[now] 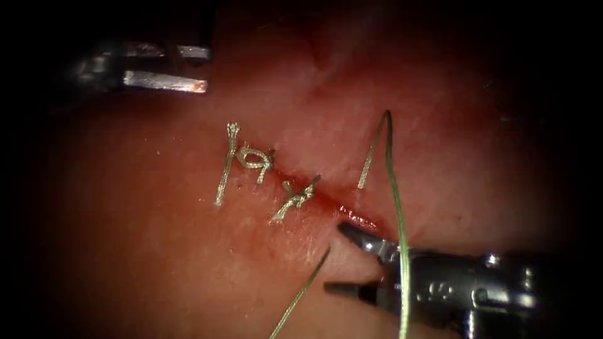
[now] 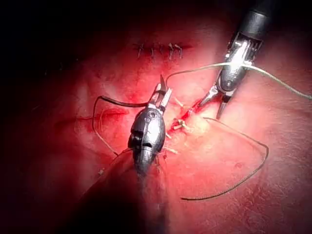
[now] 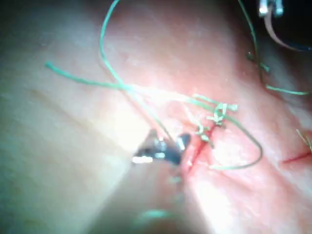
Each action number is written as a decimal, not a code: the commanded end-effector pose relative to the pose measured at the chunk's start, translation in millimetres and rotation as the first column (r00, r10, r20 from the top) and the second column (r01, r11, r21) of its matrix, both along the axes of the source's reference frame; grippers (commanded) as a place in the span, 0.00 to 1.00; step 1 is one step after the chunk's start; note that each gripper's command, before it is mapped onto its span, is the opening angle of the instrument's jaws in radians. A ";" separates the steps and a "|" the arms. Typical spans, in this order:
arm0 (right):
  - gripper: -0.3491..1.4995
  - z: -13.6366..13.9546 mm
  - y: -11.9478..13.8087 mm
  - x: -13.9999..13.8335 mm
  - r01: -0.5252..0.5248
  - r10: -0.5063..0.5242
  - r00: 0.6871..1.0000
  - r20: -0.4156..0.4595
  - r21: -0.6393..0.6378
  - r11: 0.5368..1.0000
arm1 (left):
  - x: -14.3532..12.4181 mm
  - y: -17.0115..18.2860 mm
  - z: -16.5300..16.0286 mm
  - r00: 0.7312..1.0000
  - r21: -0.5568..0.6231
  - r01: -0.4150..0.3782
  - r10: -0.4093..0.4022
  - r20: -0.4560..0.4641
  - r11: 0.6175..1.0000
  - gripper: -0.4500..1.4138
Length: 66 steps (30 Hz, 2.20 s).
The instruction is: Wound Closure
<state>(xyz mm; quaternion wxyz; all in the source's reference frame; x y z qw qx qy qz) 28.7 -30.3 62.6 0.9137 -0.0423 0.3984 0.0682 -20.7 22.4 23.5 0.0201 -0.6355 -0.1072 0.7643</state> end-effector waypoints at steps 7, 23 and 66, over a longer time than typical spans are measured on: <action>0.76 2.4 -1.2 2.7 0.011 -0.011 1.000 0.012 -0.037 0.999 | -0.5 0.2 0.6 1.000 -0.002 -0.001 0.001 0.002 1.000 0.00; 0.00 -3.6 -7.0 6.1 0.160 -0.155 0.985 -0.070 0.069 0.985 | -0.4 0.2 0.5 1.000 -0.002 -0.002 0.002 0.003 1.000 0.00; 0.00 -12.7 -15.0 12.7 0.372 -0.329 0.908 -0.260 0.133 0.919 | 1.3 0.9 5.5 0.994 -0.033 0.015 -0.018 -0.110 0.999 0.00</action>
